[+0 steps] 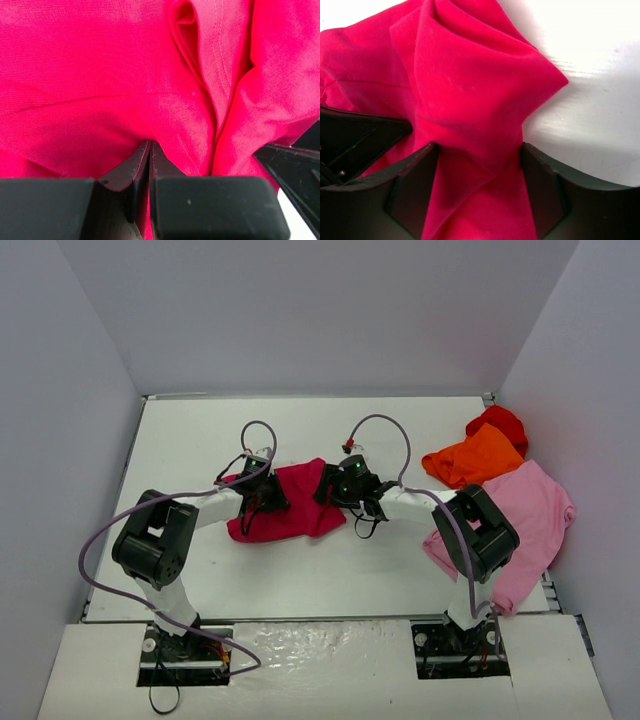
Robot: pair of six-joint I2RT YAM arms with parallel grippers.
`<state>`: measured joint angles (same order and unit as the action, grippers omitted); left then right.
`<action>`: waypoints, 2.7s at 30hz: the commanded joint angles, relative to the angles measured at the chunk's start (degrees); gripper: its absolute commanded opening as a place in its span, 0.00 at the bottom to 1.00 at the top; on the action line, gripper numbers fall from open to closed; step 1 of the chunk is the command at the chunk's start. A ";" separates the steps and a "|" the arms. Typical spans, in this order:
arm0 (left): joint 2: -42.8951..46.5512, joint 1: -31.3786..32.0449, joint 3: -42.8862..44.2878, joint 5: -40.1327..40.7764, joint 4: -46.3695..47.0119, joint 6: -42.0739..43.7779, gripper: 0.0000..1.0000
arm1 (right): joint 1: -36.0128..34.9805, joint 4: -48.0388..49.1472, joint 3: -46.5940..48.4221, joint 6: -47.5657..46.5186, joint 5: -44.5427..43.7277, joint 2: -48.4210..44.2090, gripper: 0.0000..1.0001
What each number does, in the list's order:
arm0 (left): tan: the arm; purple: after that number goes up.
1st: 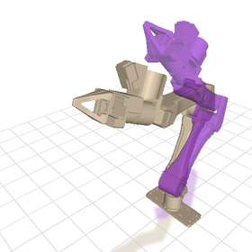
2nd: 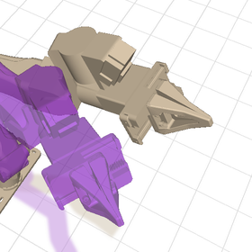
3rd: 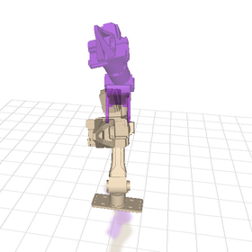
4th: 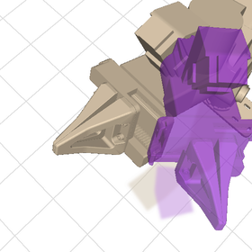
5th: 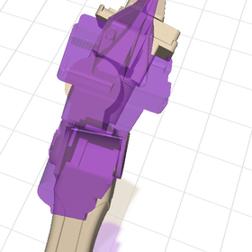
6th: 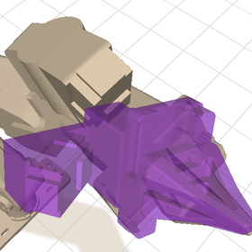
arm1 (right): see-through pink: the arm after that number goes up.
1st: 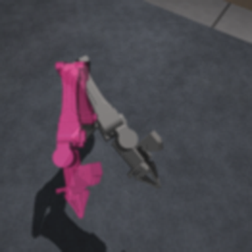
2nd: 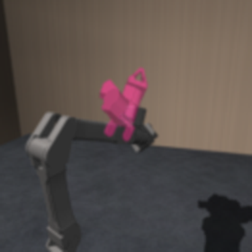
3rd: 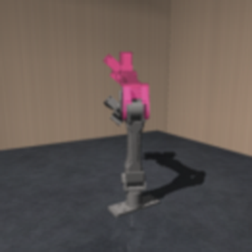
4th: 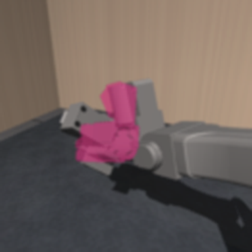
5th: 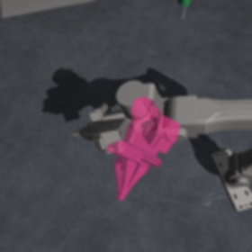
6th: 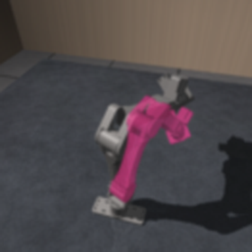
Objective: Fold and stack the t-shirts
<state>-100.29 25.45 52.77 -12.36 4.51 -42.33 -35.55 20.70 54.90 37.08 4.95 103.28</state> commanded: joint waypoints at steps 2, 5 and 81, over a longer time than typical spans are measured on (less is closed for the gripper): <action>1.77 0.56 0.65 1.11 -3.89 1.19 0.00 | 0.57 -2.57 7.42 -5.61 -2.54 0.00 0.66; 1.68 0.56 0.75 1.05 -3.90 1.26 0.00 | 0.63 -4.27 8.66 -7.85 -3.82 -0.03 0.68; 13.41 -11.40 1.14 22.50 -26.67 4.81 0.00 | -2.51 -15.29 40.20 -9.57 14.51 7.27 0.03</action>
<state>-88.56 15.35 55.06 11.91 -26.29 -37.98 -36.56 3.55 88.53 27.14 16.82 110.34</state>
